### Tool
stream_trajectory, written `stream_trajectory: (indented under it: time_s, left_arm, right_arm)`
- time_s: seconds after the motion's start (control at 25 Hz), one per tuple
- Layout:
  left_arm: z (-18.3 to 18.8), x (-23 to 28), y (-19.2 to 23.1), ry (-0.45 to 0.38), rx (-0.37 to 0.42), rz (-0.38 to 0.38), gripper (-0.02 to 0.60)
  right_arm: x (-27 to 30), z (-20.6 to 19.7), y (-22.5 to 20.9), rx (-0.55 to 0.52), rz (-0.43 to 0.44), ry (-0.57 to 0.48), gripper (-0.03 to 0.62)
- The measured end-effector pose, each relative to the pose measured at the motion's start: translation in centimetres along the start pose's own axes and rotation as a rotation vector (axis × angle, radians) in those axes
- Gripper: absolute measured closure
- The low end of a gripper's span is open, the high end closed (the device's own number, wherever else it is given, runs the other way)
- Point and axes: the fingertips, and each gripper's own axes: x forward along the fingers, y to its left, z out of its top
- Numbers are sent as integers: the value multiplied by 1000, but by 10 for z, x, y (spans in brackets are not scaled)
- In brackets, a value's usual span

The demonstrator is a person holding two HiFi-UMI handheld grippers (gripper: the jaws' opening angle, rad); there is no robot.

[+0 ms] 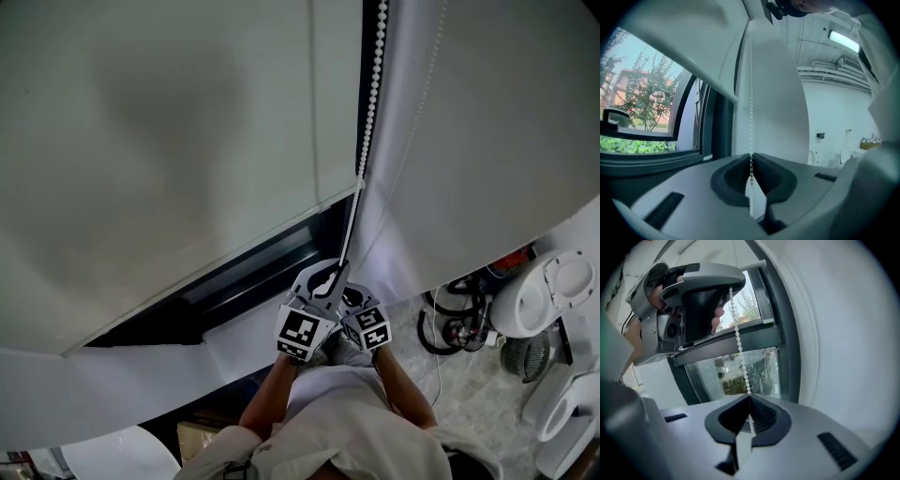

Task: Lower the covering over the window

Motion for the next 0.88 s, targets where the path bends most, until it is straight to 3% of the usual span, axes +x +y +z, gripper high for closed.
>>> stream_trajectory:
  time_s: [0.4,0.44,0.52,0.6,0.88]
  left_arm:
    - [-33,1,3,57,-16,19,560]
    - [-34,0,4,56,-16,21,560]
    - [-36,0,4,52,-15,23,560]
    - [-37,0,4,50,-16,23,560]
    - [-33,-2,5,48,-14,19,560]
  right_arm:
    - [11,-31,-2,-26,-22,78,589]
    - [12,-34,-2,-38,-27,80,575]
    - [14,-38,-1,-60,-20,80,452]
    - [13,-38,-1,-74,-23,76,387]
    - [-23,2,1,-45,-48,33,370]
